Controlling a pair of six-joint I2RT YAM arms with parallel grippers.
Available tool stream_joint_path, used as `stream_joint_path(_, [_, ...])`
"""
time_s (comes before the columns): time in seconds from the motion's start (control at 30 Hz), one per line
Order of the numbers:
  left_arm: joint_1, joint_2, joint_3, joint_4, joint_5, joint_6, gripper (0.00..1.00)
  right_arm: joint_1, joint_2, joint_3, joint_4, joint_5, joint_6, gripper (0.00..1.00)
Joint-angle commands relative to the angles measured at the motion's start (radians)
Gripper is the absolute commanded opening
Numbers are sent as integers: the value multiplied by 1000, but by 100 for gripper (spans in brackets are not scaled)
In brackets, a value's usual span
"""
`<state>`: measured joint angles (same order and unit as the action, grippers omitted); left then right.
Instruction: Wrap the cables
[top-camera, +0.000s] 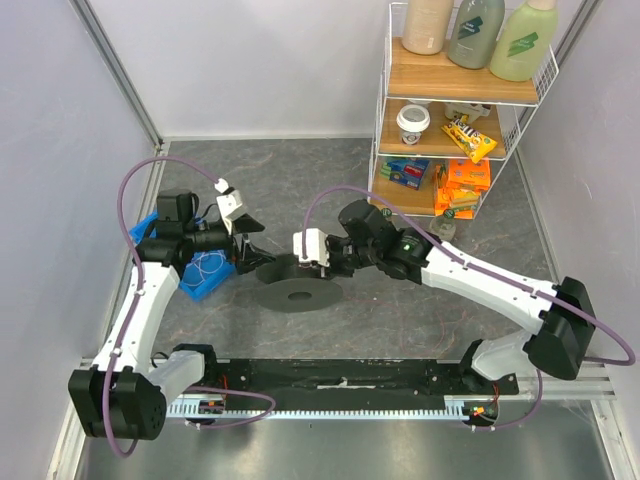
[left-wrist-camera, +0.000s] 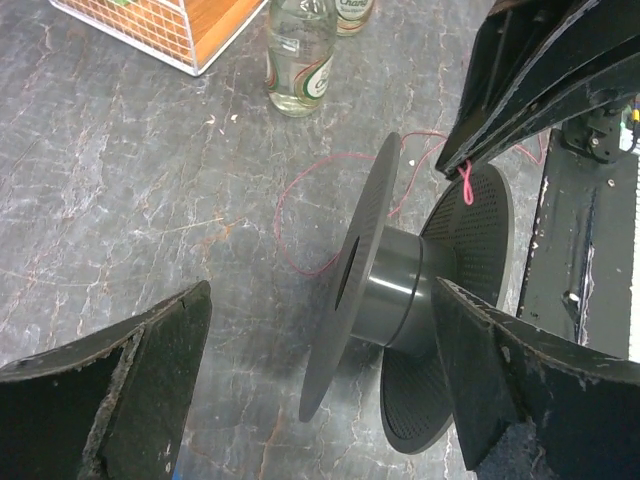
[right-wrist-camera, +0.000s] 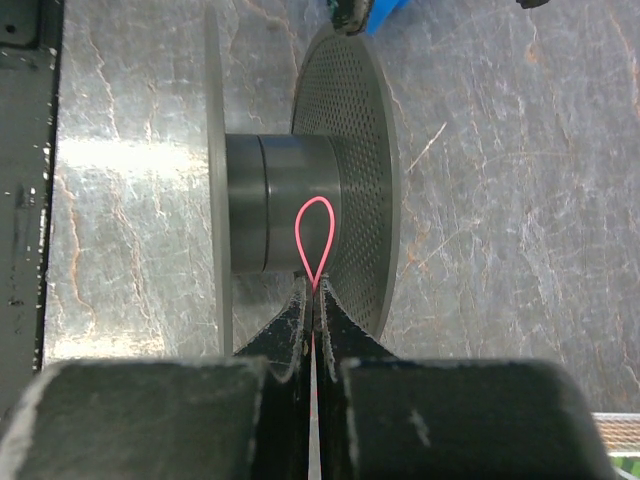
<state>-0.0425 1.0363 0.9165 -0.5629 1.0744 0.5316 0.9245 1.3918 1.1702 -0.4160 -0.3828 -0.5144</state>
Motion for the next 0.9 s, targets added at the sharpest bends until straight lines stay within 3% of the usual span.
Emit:
stream_joint_path(0.0, [-3, 20, -2, 86, 94, 100, 96, 39, 47, 68, -13, 108, 16, 0])
stream_joint_path(0.3, [-89, 34, -97, 58, 87, 295, 94, 77, 125, 103, 22, 235, 83, 0])
stream_joint_path(0.43, [-117, 79, -100, 73, 96, 295, 82, 88, 139, 98, 32, 278, 117, 0])
stream_joint_path(0.67, [-148, 123, -123, 141, 128, 272, 74, 106, 150, 74, 88, 361, 178, 0])
stream_joint_path(0.87, [-154, 142, -156, 231, 159, 211, 65, 109, 150, 52, 126, 346, 200, 0])
